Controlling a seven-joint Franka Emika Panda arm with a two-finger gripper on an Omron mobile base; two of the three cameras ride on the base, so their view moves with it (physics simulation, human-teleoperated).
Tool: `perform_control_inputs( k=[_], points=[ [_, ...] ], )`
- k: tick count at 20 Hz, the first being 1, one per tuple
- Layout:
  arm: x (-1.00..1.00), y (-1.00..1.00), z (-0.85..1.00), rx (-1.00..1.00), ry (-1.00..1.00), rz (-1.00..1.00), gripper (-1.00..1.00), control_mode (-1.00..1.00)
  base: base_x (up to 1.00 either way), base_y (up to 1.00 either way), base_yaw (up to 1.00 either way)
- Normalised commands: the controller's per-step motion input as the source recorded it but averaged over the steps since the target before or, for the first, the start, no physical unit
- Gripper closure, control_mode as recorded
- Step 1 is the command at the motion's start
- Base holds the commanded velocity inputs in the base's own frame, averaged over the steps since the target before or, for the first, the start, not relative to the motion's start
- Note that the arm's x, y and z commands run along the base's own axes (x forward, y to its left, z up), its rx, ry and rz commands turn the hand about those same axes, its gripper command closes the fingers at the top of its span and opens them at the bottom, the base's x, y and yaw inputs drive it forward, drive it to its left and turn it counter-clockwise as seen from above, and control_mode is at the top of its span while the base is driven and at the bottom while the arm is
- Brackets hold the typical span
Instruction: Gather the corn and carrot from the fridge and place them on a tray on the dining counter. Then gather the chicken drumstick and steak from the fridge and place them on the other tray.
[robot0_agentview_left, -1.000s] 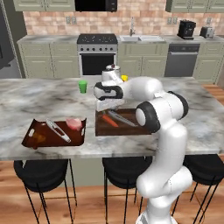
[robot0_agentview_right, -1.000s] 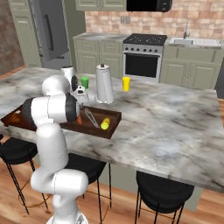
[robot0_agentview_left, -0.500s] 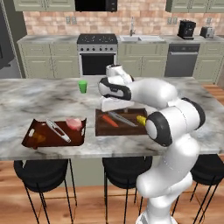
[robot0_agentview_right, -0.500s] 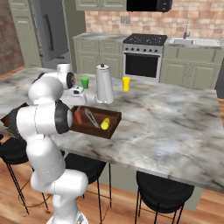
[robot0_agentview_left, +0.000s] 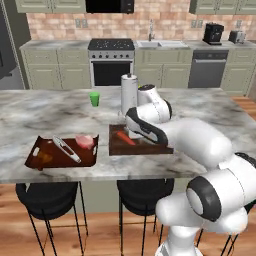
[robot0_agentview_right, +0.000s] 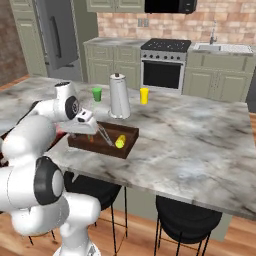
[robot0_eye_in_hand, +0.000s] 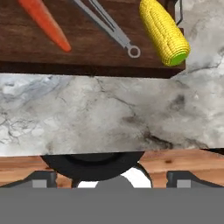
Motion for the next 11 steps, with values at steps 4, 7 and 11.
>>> perform_control_inputs(
  k=[4,7,11],
  points=[
    [-0.96,-0.50,0.00,-0.11,-0.28,-0.30,-1.00,-1.00,0.00,0.00,0.00],
    [-0.41,-0.74,0.00,-0.01,-0.12,-0.30,-1.00,-1.00,0.00,0.00,0.00],
    [-0.02,-0.98,0.00,0.13,0.07,-0.20,-1.00,-1.00,0.00,0.00,0.00]
  ],
)
